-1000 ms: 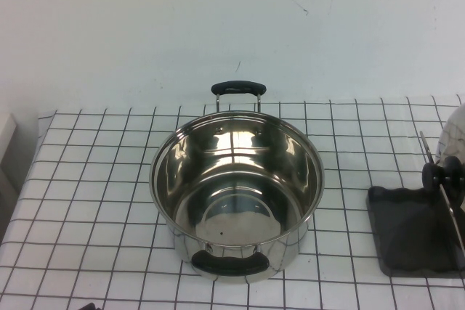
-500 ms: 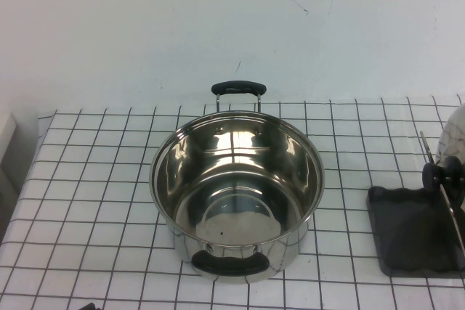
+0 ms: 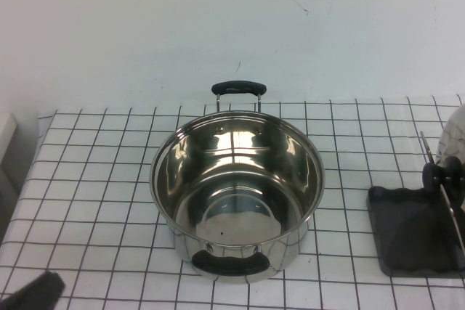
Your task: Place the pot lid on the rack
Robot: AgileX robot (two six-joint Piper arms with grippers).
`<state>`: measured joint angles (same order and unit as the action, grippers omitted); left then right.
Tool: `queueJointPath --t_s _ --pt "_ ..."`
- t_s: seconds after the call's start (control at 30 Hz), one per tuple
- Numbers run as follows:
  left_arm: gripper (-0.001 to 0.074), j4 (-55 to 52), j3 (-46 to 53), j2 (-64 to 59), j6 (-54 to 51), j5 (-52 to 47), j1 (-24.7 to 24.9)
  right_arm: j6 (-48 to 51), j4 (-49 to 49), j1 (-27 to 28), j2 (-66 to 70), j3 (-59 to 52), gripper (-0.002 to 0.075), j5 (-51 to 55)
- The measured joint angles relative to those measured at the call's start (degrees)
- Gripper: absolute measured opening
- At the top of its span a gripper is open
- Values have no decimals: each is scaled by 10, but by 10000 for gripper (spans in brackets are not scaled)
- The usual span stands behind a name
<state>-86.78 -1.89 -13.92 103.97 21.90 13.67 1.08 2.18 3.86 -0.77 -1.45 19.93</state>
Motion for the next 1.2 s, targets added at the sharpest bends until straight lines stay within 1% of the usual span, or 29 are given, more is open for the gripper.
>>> queueJointPath --t_s 0.07,0.13,0.27,0.3,0.33,0.37,0.4,0.47,0.5,0.57,0.77,0.87,1.2 --pt "-1 133 15 4 -70 -58 0 0 0 0 0 0 -3 0" --pt "-1 289 27 13 -219 -104 0 0 0 0 0 0 -3 1" --pt "-1 617 35 54 -572 -188 0 0 0 0 0 0 -3 1" --pt "-1 680 35 67 -657 -215 0 0 0 0 0 0 -3 1" --pt "-1 748 35 85 -721 -246 -1 0 0 0 0 0 -3 1" --pt "-1 804 35 103 -810 -279 -1 0 0 0 0 0 -3 1" --pt "-1 847 35 123 -864 -311 -2 0 0 0 0 0 -3 1" --pt "-1 896 35 141 -956 -373 -11 0 0 0 0 0 -3 1" --pt "-1 913 35 143 -979 -393 -20 1 0 0 0 0 -3 2" --pt "-1 923 34 144 -1003 -402 -43 2 0 0 0 0 -3 2" --pt "-1 929 32 144 -1019 -408 -103 3 0 0 0 0 -3 2" --pt "-1 930 32 144 -1029 -408 -112 3 0 0 0 0 -3 2" --pt "-1 930 32 144 -1044 -410 -113 3 0 0 0 0 -3 2"
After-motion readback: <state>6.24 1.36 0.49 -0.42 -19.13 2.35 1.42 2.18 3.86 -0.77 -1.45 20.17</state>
